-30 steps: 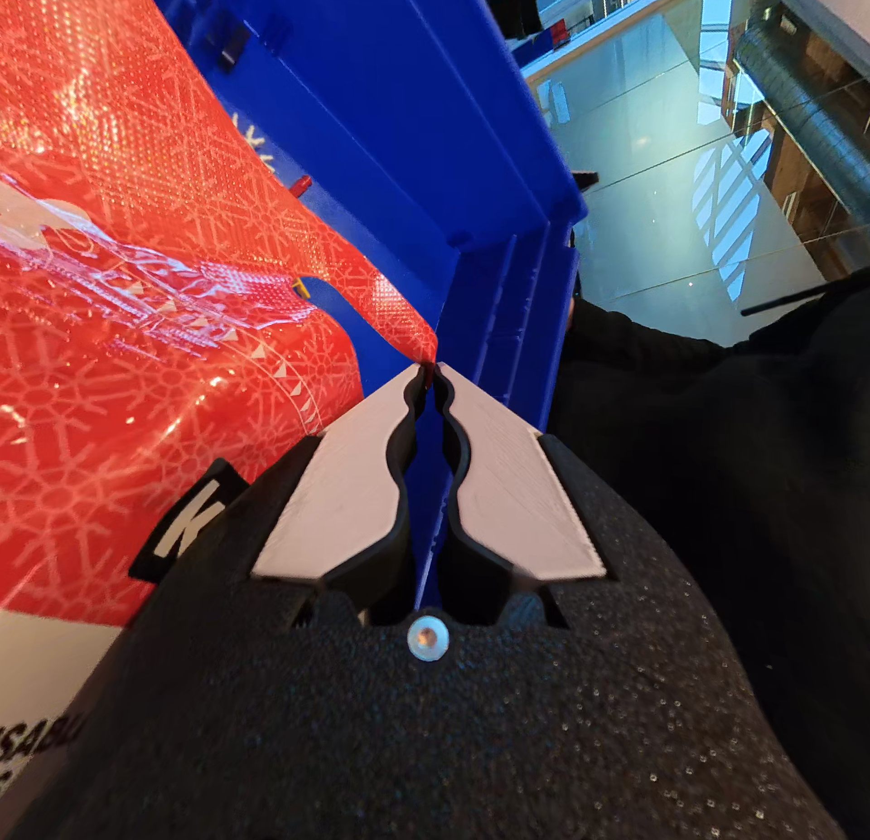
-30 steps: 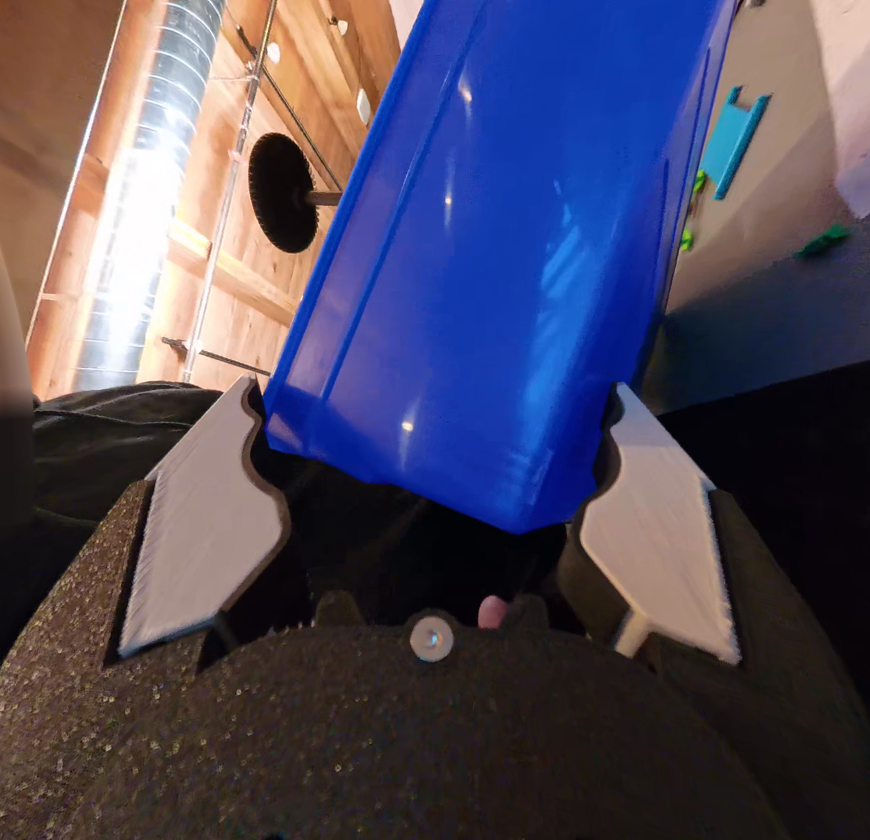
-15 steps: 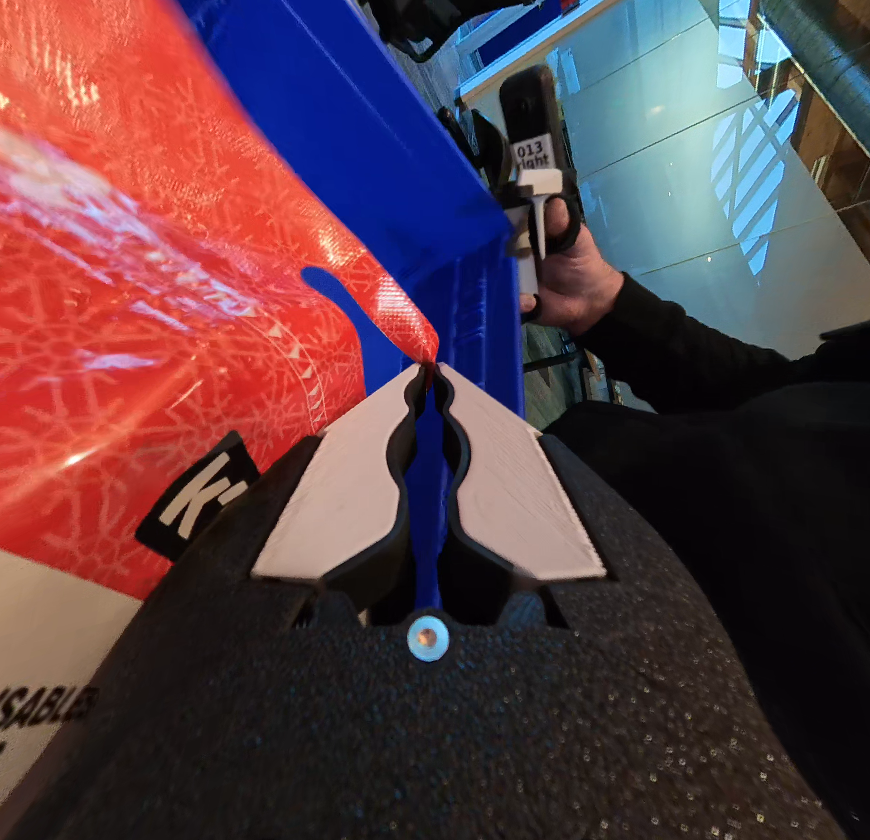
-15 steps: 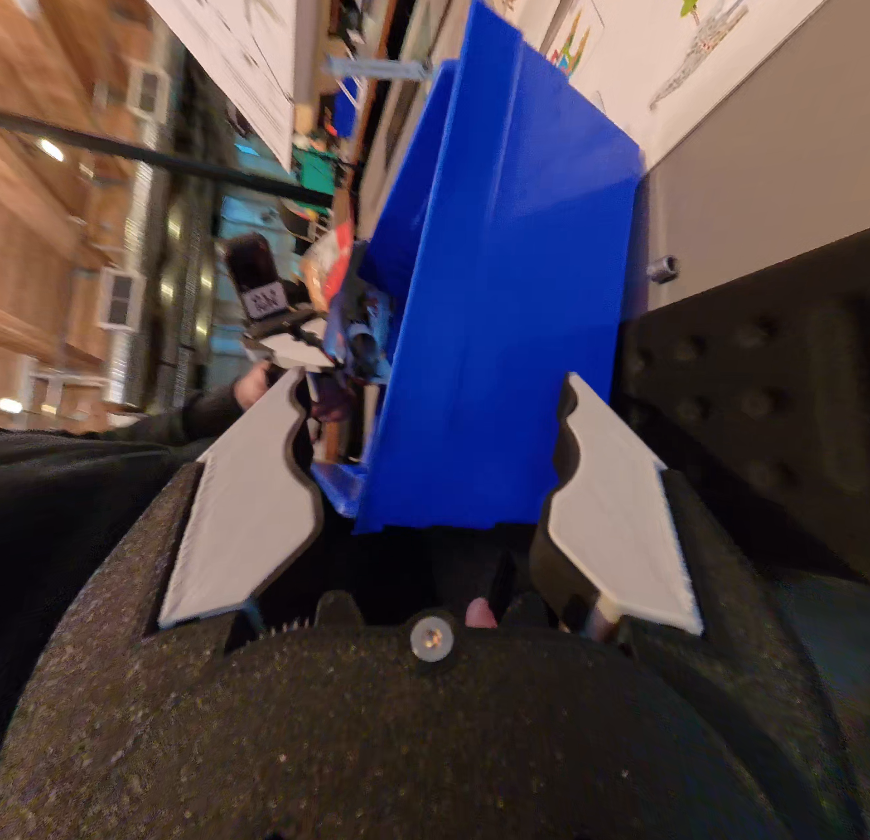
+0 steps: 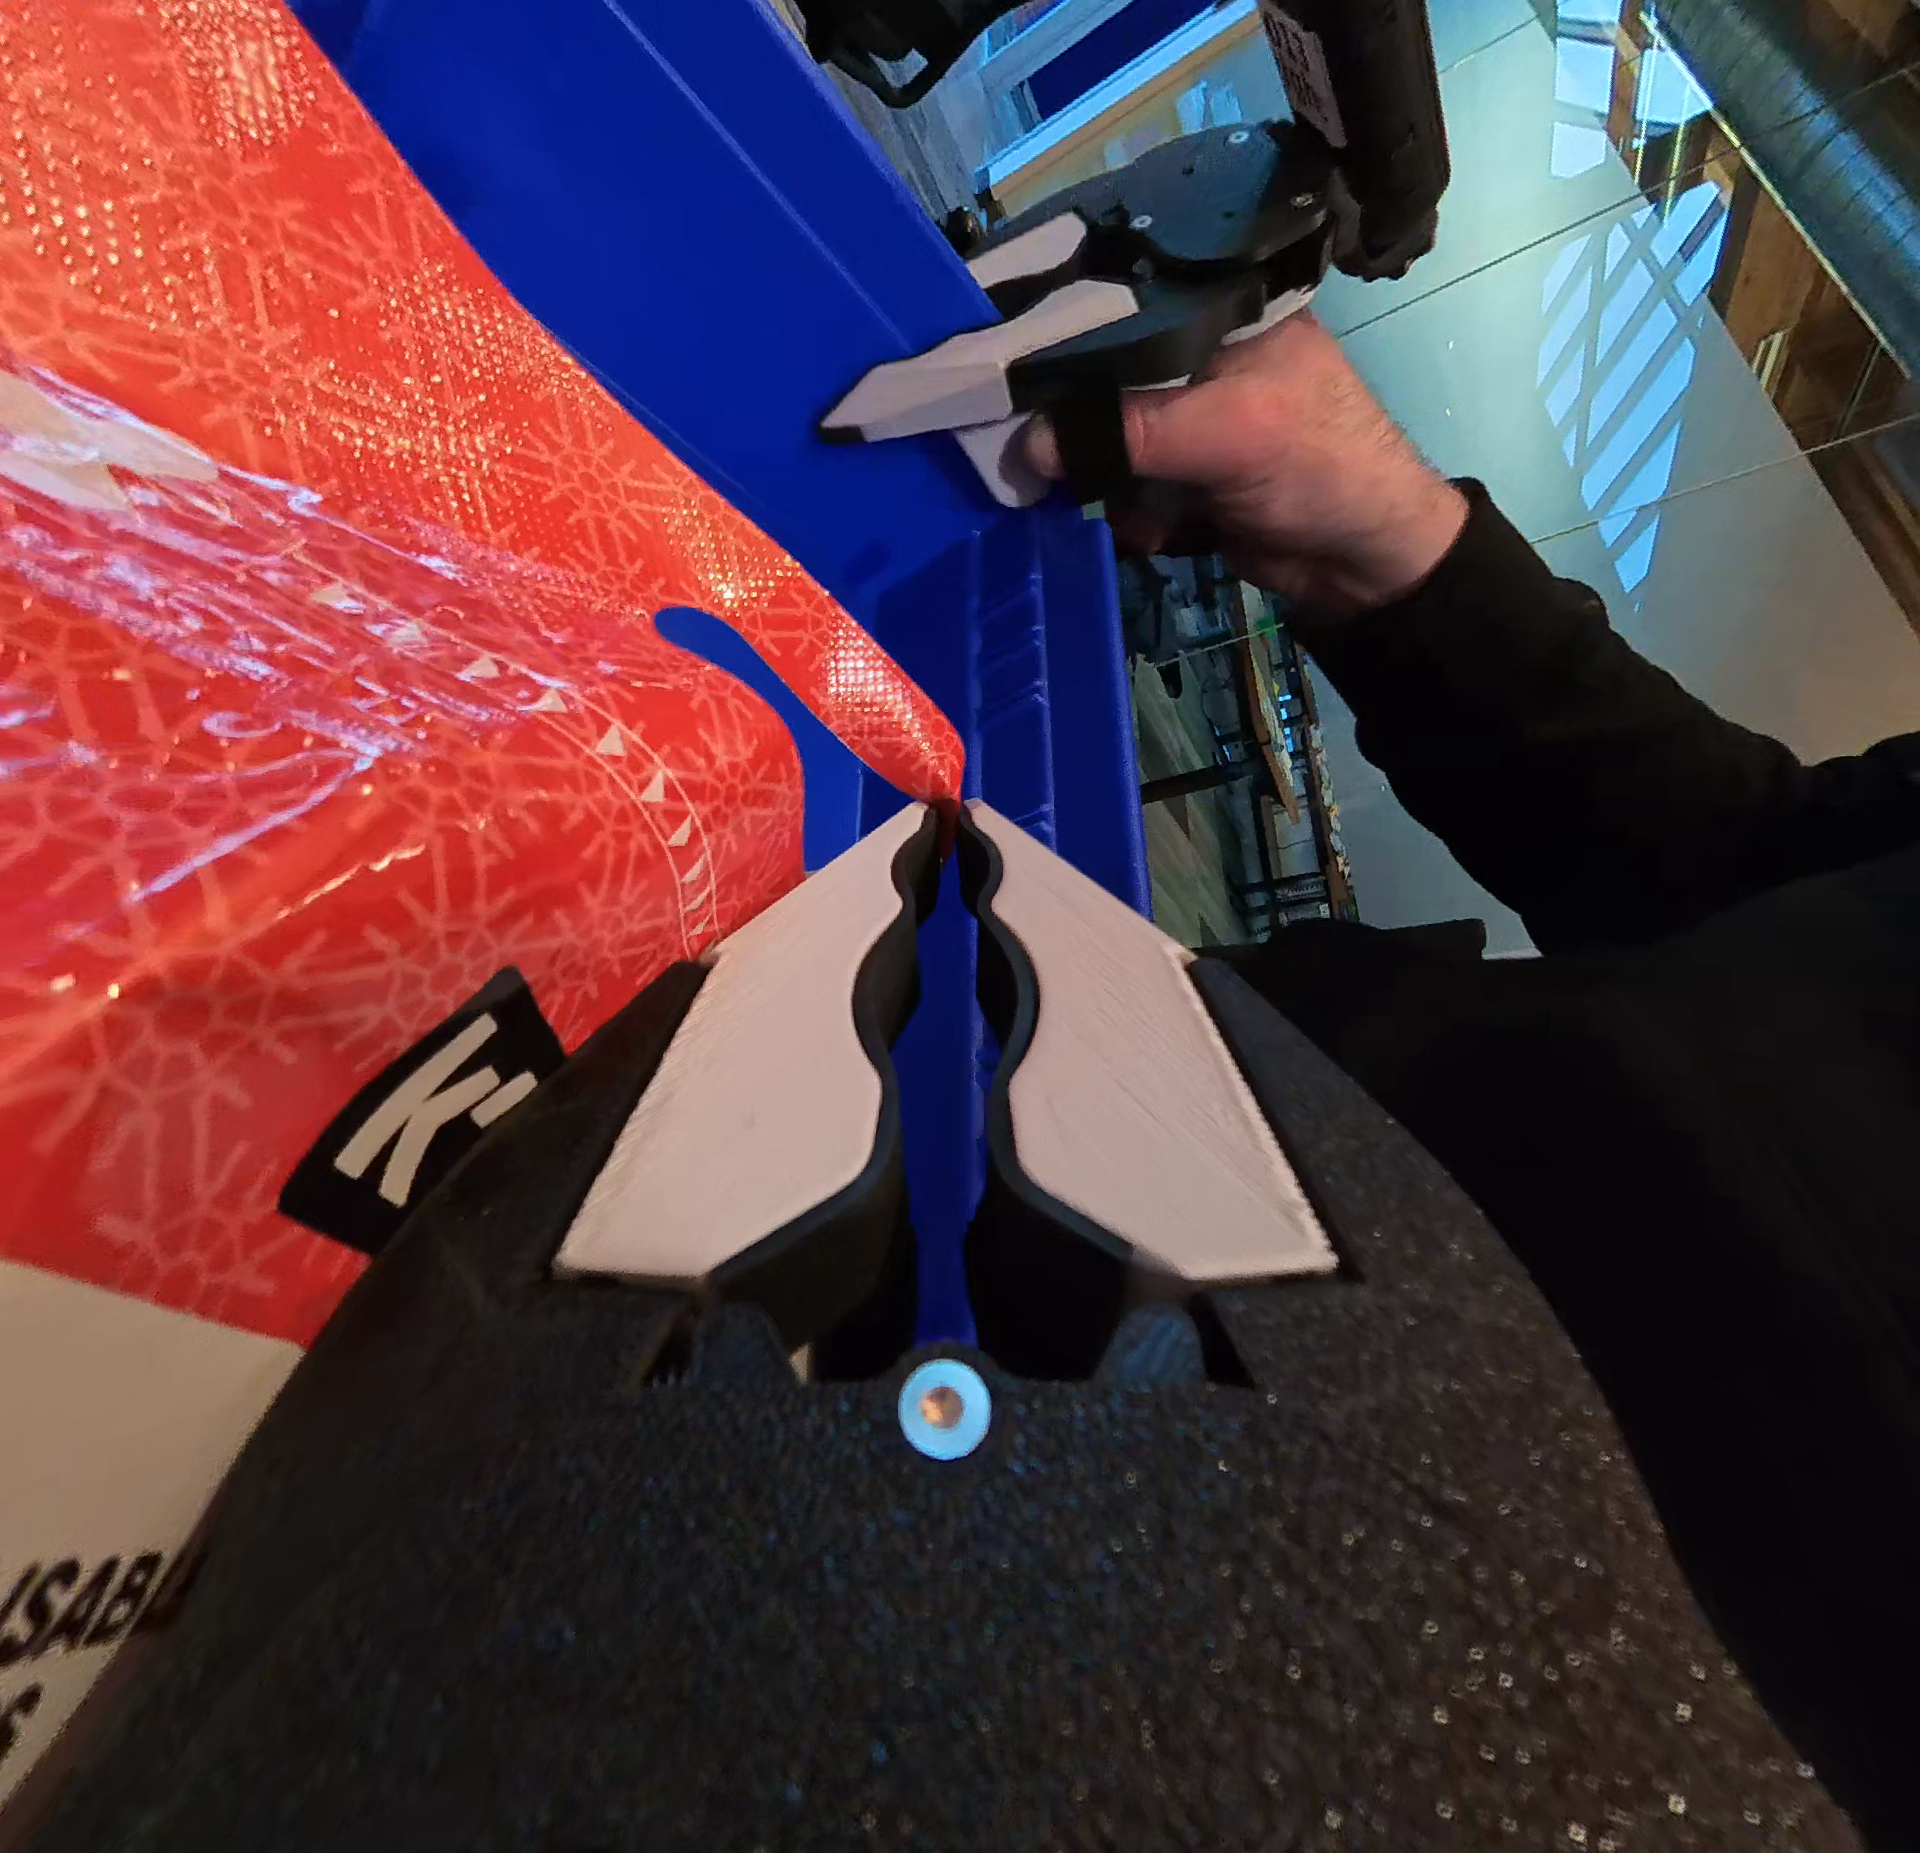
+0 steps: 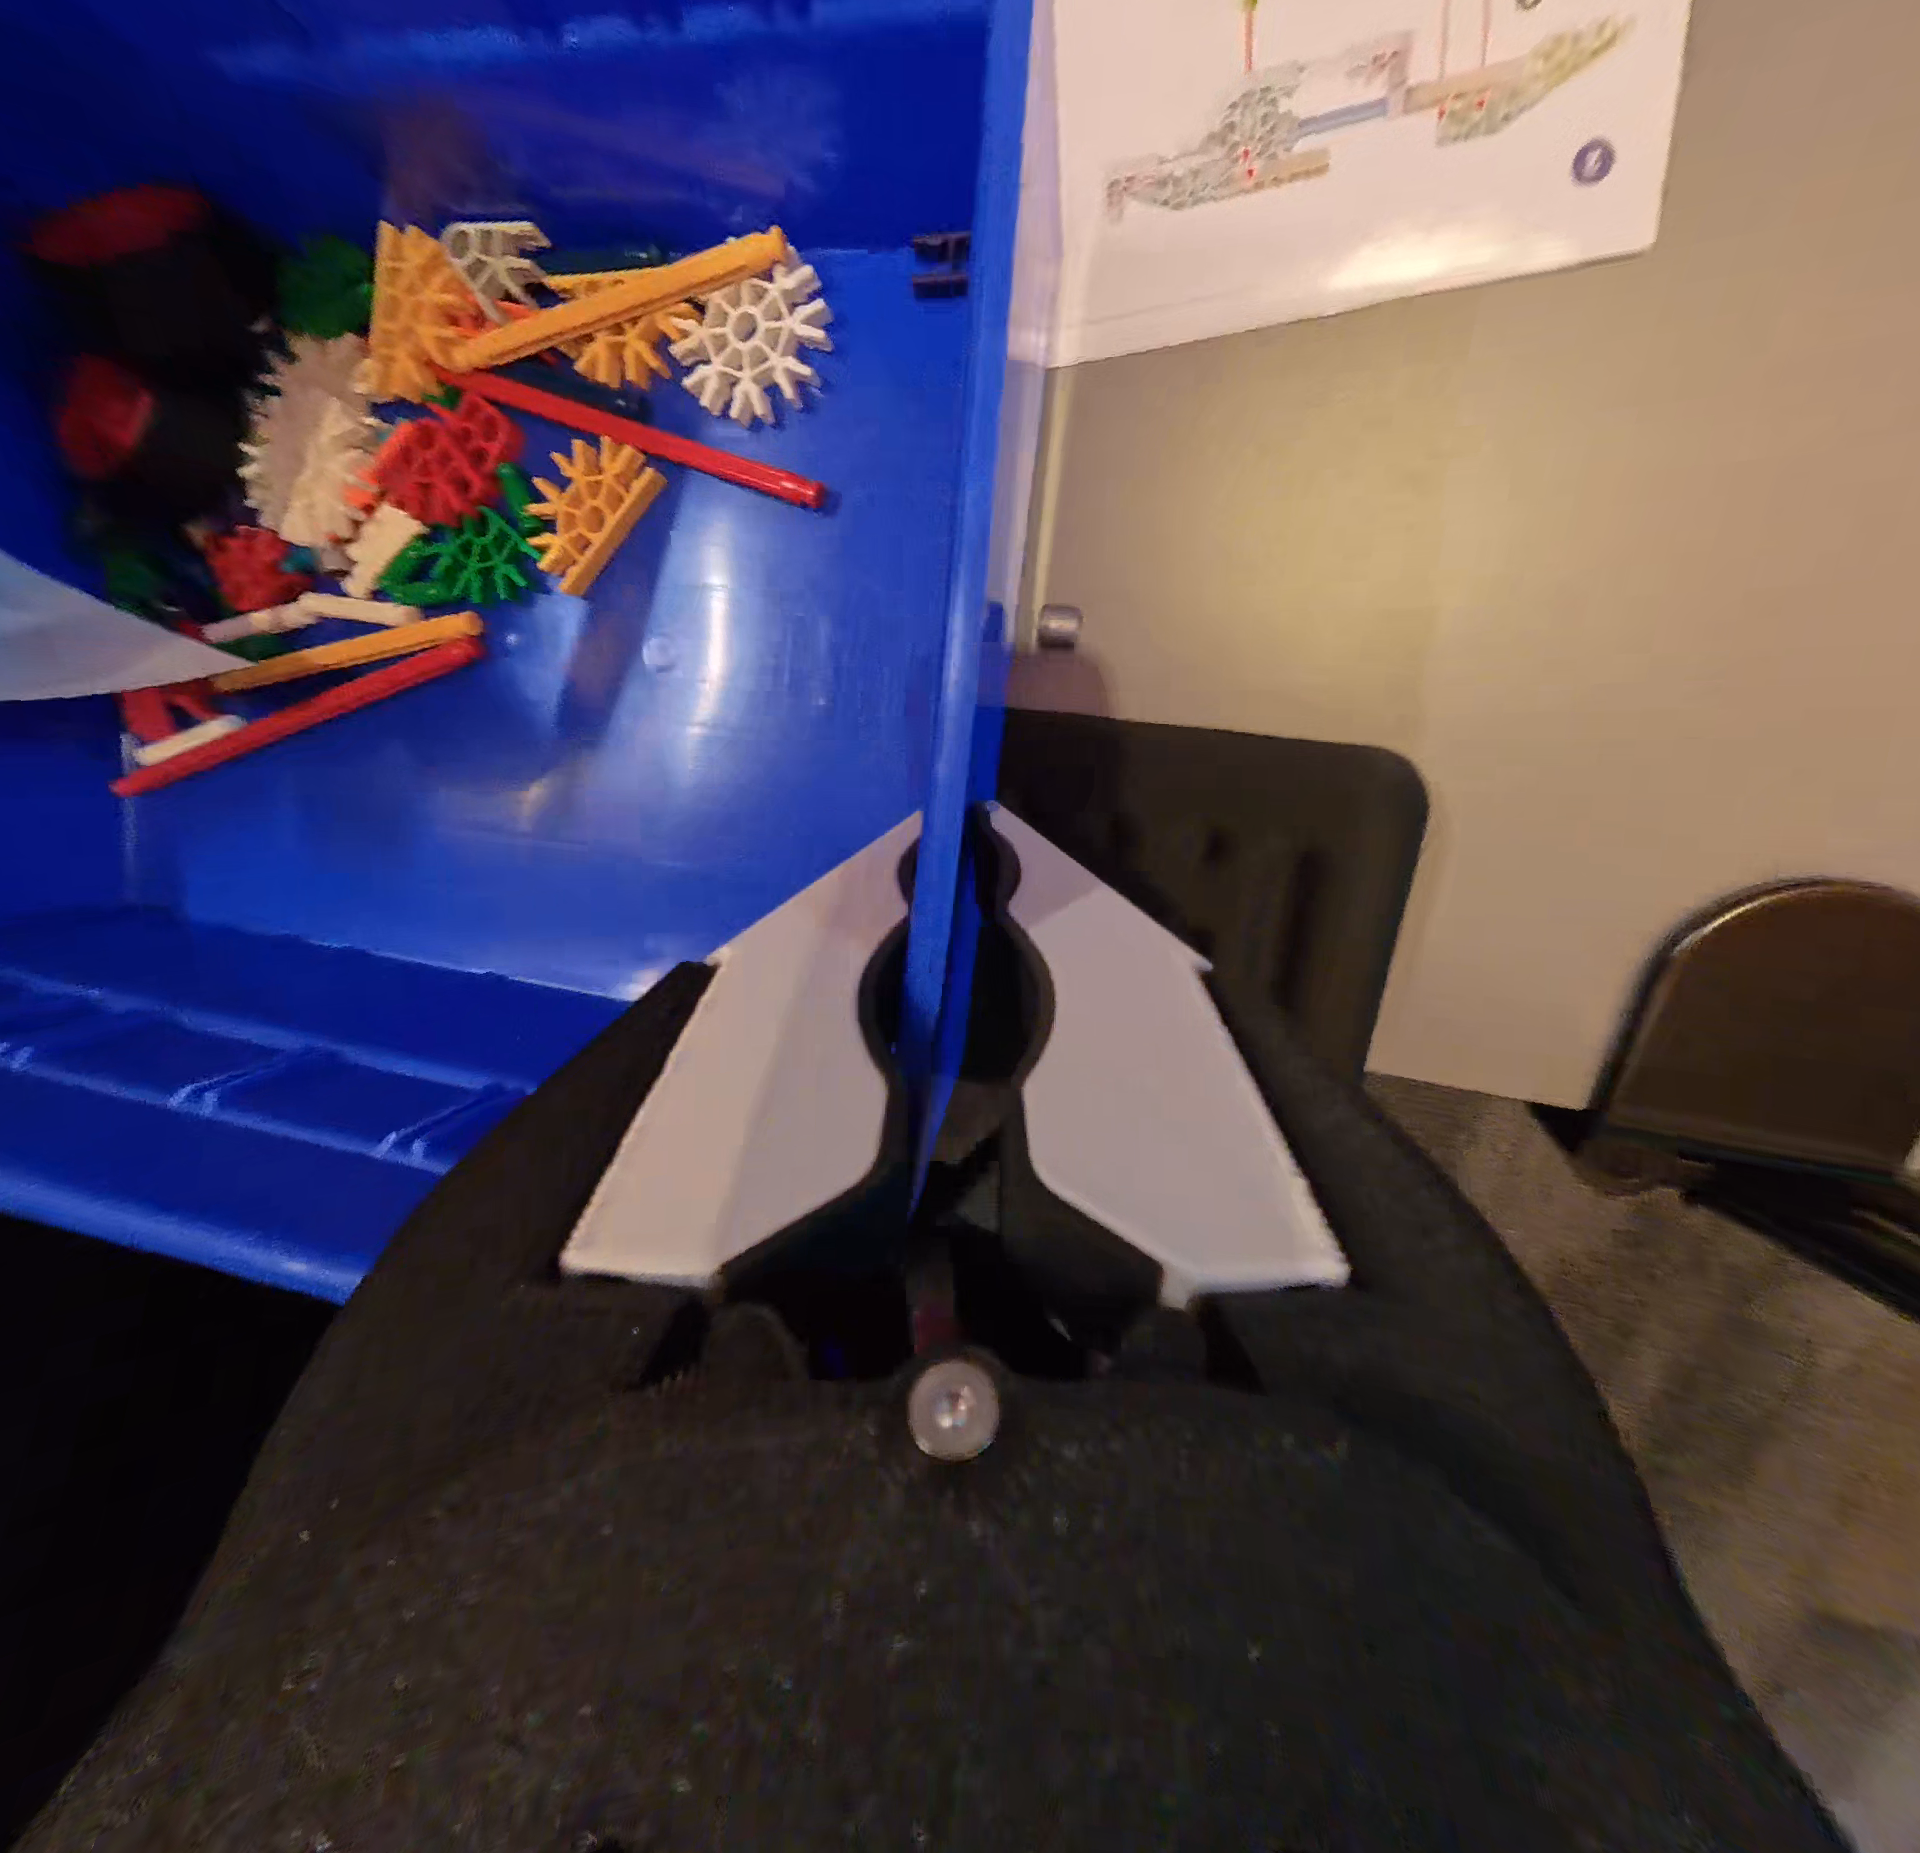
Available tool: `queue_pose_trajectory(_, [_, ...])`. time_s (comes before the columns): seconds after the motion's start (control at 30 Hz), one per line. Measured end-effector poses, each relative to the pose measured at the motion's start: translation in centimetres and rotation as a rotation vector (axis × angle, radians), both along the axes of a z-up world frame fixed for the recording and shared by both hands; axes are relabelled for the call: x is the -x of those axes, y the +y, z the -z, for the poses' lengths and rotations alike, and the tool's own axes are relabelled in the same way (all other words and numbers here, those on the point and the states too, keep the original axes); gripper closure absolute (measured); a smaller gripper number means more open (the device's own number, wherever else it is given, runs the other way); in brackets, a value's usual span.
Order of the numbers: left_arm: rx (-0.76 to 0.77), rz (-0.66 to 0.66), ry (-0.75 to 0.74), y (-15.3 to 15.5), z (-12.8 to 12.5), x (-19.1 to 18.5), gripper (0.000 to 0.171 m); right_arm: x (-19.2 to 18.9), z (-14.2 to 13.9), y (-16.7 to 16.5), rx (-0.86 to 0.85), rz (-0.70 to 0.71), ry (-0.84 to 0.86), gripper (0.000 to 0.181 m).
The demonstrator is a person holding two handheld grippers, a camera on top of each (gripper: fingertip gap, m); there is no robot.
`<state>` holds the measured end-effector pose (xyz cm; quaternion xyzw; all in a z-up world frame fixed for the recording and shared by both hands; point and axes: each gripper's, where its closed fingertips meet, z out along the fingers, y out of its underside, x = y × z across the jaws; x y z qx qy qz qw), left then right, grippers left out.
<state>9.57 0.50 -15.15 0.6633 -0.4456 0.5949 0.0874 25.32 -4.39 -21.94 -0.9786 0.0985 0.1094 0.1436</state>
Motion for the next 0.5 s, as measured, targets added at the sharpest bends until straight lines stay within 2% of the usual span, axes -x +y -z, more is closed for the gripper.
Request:
queue_pose_trajectory(0.1, [0.009, -0.011, -0.016, 0.1, -0.6, -0.2, 0.171, -0.5, 0.1, 1.0, -0.034, -0.024, -0.073, 0.181])
queue_pose_trajectory(0.2, [0.017, -0.036, -0.027, 0.5, -1.1, -0.2, 0.171, -0.9, -0.6, 1.7, -0.059, 0.003, -0.065, 0.181])
queue_pose_trajectory(0.5, [0.087, -0.142, -0.097, 2.3, -3.8, -1.4, 0.171, -4.2, -6.5, 5.3, -0.094, -0.037, -0.25, 0.181])
